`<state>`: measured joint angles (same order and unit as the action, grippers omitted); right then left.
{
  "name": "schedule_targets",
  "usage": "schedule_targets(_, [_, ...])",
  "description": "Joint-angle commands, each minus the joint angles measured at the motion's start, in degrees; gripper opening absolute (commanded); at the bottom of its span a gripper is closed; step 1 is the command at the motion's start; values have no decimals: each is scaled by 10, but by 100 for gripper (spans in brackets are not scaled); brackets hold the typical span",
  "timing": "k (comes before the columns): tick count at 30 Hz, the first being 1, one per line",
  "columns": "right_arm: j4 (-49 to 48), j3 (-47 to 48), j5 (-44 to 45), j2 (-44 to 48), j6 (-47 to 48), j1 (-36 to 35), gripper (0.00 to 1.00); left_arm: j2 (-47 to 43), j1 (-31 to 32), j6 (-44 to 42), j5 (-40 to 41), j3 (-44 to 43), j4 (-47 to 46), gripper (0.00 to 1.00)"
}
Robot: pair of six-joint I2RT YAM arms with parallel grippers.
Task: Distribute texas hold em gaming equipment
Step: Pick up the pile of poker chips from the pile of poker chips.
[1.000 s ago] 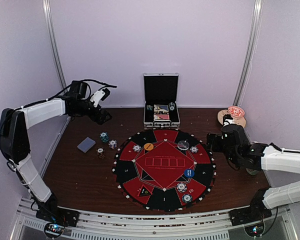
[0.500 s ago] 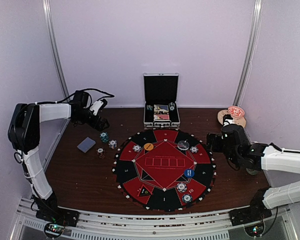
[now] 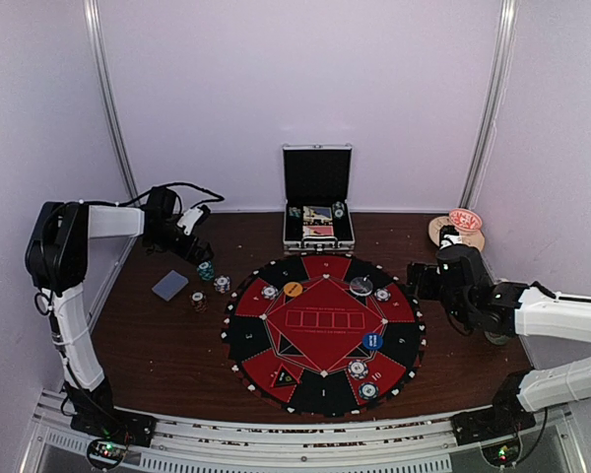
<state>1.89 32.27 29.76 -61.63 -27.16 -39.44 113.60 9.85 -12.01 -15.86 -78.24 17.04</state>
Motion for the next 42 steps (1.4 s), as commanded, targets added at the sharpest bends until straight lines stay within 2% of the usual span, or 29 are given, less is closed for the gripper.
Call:
schedule_targets(1, [-1, 3, -1, 11, 4, 3, 100, 14, 1, -7, -30, -21, 20, 91])
schedule_targets(9, [0, 2, 0, 14, 4, 3, 100, 9, 1, -33, -62, -17, 53, 87])
schedule_targets(23, [-1, 2, 0, 13, 5, 3, 100, 11, 1, -43, -49, -10, 56, 78])
schedule_targets(42, [-1, 2, -2, 14, 5, 3, 100, 22, 1, -45, -41, -5, 53, 72])
